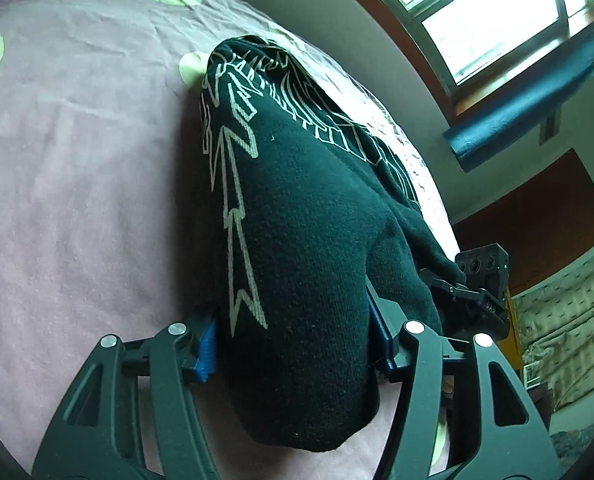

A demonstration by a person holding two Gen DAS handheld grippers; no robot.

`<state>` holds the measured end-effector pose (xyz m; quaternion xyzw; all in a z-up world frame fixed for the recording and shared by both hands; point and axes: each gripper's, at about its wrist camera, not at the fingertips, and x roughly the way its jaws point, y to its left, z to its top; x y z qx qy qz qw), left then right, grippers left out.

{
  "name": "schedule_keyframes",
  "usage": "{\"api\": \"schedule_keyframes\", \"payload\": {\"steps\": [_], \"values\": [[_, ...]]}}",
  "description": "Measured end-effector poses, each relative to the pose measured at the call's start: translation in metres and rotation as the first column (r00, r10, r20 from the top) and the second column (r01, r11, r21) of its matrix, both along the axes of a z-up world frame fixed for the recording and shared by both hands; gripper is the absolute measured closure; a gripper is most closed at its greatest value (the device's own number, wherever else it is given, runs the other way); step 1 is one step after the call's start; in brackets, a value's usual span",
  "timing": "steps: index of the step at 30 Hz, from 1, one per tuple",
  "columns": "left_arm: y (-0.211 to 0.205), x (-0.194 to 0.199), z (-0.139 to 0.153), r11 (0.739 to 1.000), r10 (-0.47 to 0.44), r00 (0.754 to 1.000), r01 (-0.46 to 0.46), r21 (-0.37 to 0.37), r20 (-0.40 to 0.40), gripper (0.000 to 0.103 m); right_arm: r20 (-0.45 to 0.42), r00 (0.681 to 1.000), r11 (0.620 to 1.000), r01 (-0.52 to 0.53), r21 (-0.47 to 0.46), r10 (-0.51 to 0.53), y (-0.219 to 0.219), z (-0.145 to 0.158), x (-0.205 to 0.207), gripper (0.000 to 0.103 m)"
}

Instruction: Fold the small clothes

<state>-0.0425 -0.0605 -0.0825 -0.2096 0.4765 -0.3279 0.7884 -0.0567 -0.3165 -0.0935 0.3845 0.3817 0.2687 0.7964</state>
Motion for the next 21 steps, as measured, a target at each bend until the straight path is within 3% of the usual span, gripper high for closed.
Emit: {"api": "schedule_keyframes", "payload": {"steps": [11,14,18,21], "values": [[0.001,-0.001,-0.004,1.0,0.008,1.0,-0.008,-0.013,-0.001,0.042,0.015,1.0,1.0,0.002,0.004,-0.003,-0.002,-0.001,-0.004,0.051],[0.006,-0.006,0.002,1.0,0.011,1.0,-0.011,-0.004,0.003,0.038,0.016,1.0,1.0,0.0,0.015,0.0,-0.003,0.0,-0.005,0.046],[0.024,-0.017,0.019,1.0,0.009,0.999,-0.008,-0.018,0.043,0.028,-0.008,1.0,1.0,0.016,-0.025,-0.016,-0.011,0.01,-0.015,0.029],[0.04,-0.018,0.033,1.0,0.009,0.995,-0.007,-0.017,0.1,0.023,-0.014,0.999,0.998,0.051,0.022,-0.05,-0.032,0.015,-0.023,0.026]]}}
